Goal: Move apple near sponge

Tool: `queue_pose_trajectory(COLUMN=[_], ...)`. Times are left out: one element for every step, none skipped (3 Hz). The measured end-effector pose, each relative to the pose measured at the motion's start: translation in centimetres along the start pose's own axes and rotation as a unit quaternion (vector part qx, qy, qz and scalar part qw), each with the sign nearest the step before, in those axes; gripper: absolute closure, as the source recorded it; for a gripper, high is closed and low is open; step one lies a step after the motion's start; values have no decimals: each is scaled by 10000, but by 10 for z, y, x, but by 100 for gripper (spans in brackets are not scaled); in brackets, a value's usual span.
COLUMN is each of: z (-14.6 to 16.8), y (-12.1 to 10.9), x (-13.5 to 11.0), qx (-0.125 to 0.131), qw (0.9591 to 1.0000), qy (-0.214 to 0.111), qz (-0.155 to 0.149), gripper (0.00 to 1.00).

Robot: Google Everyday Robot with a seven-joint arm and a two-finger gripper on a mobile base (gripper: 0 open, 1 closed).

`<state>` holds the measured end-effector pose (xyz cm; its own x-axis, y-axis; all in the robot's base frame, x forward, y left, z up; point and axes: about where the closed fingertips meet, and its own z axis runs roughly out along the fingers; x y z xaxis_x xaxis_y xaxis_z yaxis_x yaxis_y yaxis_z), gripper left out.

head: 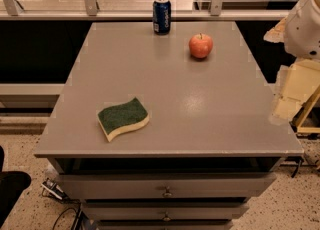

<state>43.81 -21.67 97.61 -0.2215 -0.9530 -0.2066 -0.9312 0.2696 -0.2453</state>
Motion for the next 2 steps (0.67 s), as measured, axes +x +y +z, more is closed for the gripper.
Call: queue_pose_trajectory(z=[0,1], y=[-3,-16], x=[1,6], qx=[24,141], qw=[10000,9996], qy=[-27,-168], qz=[28,178], gripper=[0,0])
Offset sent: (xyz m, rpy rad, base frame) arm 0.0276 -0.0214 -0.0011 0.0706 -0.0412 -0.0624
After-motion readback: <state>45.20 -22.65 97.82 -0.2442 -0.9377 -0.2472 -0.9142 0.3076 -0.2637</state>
